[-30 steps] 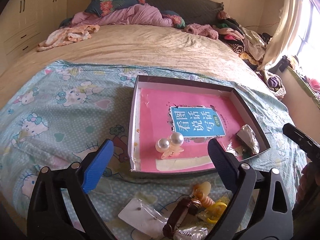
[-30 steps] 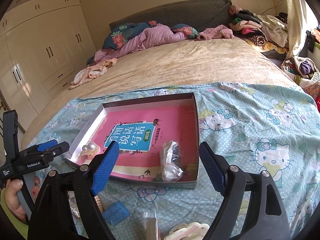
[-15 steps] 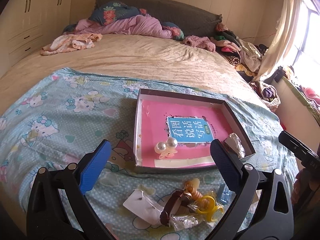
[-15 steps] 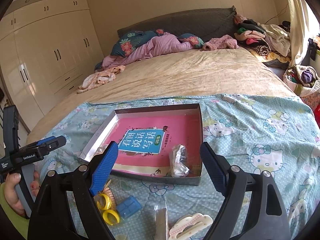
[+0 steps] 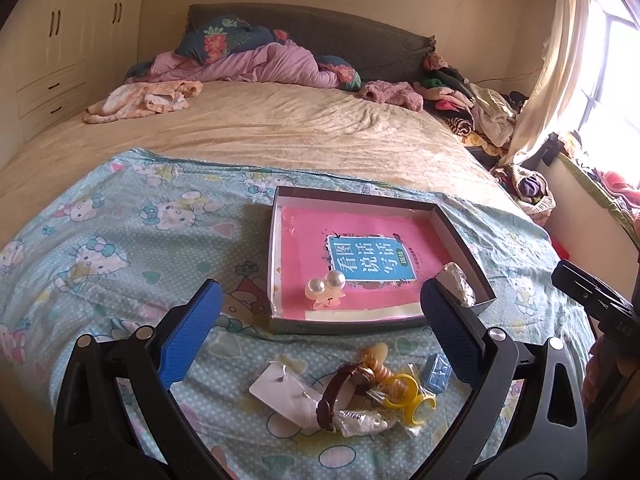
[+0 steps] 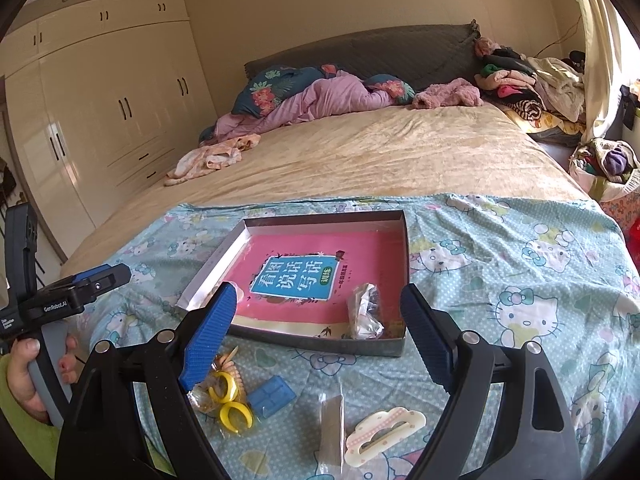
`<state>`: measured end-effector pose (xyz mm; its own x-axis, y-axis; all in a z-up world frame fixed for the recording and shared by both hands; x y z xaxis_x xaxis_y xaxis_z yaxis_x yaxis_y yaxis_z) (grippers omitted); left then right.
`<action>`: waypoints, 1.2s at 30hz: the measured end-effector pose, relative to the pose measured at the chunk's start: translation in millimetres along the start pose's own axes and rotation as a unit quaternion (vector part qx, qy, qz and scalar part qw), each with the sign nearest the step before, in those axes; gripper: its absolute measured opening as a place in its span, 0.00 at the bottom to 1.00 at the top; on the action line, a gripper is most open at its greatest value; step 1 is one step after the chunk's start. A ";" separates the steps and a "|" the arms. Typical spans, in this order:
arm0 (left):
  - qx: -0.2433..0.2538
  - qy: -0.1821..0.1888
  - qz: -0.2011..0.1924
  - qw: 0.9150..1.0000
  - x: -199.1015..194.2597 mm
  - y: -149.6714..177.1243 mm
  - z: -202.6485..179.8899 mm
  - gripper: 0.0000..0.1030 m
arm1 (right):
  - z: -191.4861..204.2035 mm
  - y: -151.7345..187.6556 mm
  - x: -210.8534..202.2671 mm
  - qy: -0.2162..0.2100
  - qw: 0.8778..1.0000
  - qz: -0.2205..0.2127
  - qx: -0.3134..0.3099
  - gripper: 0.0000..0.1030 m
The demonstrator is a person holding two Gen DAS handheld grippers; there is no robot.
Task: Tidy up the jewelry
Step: 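Move both open tools back toward the remaining jewelry on the sheet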
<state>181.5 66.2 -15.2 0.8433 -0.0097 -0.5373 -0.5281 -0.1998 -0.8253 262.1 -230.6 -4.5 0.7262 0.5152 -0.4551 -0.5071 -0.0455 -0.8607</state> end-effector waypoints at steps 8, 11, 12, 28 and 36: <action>0.008 0.001 0.001 1.000 -11.0 5.7 -3.3 0.90 | 7.8 6.1 -10.2 -0.008 1.000 0.004 -0.008 0.80; 0.010 0.000 0.001 1.000 -14.9 8.4 -3.6 0.90 | 9.5 8.0 -13.4 -0.010 1.000 0.006 -0.010 0.80; 0.011 -0.001 0.001 1.000 -16.3 9.1 -4.0 0.90 | 10.4 8.8 -14.4 -0.011 1.000 0.006 -0.011 0.80; 0.028 -0.008 0.012 1.000 -33.3 30.7 -8.5 0.90 | 14.7 31.1 -27.8 -0.018 0.999 0.026 -0.019 0.80; 0.040 -0.008 0.025 0.999 -34.2 43.1 -13.9 0.90 | 12.9 43.4 -29.4 -0.021 0.999 0.037 -0.015 0.80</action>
<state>131.3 44.3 -30.1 0.8146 -0.0009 -0.5800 -0.5758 -0.1210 -0.8086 212.8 -236.7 -25.5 0.6669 0.5451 -0.5080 -0.5437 -0.1103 -0.8320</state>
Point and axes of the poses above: each gripper's, at about its wrist camera, not at the fingertips, and x roughly the way its jaws point, z to its left, y to its underside, the point moved 8 cm from there along x, roughly the way its jaws point, and after that the axes turned 6 degrees about -z, right-handed, at the moved point
